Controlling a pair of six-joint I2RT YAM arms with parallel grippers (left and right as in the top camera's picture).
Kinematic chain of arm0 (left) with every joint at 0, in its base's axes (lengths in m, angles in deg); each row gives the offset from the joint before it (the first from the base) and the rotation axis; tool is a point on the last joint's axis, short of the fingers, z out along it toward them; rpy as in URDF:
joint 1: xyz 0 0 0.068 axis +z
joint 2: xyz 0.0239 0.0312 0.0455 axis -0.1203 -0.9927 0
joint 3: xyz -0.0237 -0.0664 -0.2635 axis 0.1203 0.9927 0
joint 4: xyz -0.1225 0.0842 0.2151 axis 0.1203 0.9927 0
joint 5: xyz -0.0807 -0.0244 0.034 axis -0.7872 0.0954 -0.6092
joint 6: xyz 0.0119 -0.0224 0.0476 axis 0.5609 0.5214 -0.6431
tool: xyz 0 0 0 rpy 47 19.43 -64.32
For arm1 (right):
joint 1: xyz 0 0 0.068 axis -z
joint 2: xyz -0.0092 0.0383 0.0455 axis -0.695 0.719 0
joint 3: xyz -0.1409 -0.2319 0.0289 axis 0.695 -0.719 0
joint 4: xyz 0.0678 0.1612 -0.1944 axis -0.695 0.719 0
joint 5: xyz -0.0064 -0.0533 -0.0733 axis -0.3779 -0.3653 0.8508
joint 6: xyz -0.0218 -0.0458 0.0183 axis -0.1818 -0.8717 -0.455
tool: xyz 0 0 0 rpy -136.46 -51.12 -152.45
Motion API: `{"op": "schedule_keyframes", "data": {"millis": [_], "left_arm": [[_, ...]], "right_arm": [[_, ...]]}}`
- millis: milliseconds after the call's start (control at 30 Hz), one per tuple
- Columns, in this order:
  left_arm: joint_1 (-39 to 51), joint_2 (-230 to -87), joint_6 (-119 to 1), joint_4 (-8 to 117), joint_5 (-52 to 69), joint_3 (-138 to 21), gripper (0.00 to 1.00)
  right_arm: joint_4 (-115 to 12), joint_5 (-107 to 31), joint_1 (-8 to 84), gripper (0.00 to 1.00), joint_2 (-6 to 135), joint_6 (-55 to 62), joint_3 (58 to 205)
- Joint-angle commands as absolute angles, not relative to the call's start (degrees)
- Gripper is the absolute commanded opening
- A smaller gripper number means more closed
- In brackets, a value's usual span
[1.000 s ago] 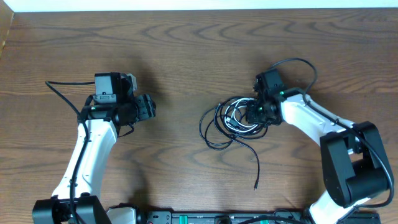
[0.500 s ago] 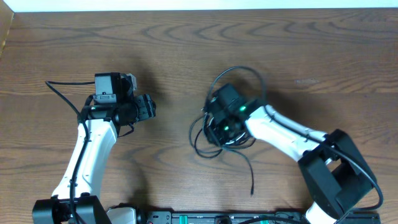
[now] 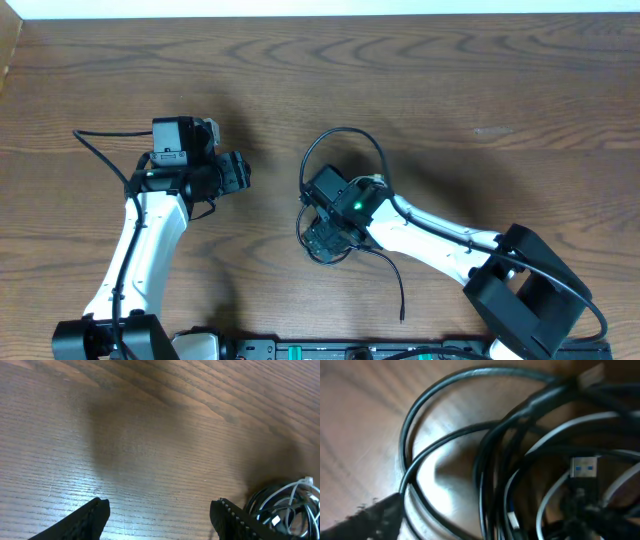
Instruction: Untangle cables
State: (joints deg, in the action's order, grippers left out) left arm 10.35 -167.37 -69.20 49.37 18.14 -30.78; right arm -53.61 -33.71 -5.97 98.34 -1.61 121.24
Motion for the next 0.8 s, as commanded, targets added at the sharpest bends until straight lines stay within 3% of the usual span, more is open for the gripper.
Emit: {"op": "schedule_keyframes", "data": {"millis": [0,200,233,400,433,467,767], "left_arm": [[10.33,-167.96,-68.70,49.31,18.53,-30.38,0.69],[10.33,-167.96,-68.70,49.26,18.53,-30.38,0.70],[10.33,-167.96,-68.70,49.24,18.53,-30.38,0.78],[10.33,-167.96,-68.70,48.34,18.53,-30.38,0.85],[10.33,-167.96,-68.70,48.02,18.53,-30.38,0.95],[10.33,-167.96,-68.70,47.82,18.55,-30.38,0.97],[10.33,-167.96,-68.72,47.84,21.85,-30.38,0.98]], "right_arm": [[-53.65,-30.34,-6.06,0.99,98.85,-0.78,121.79],[-53.68,-30.36,-6.10,0.99,98.85,-0.78,121.79],[-53.68,-30.36,-6.19,0.99,98.85,-0.78,121.79],[-53.68,-30.36,-6.27,0.99,98.85,-0.78,121.79],[-53.68,-30.36,-6.27,0.99,98.85,-0.78,121.79],[-53.68,-30.36,-6.27,0.99,98.85,-0.78,121.79],[-53.70,-30.36,-6.32,0.99,98.85,-0.78,121.79]]}}
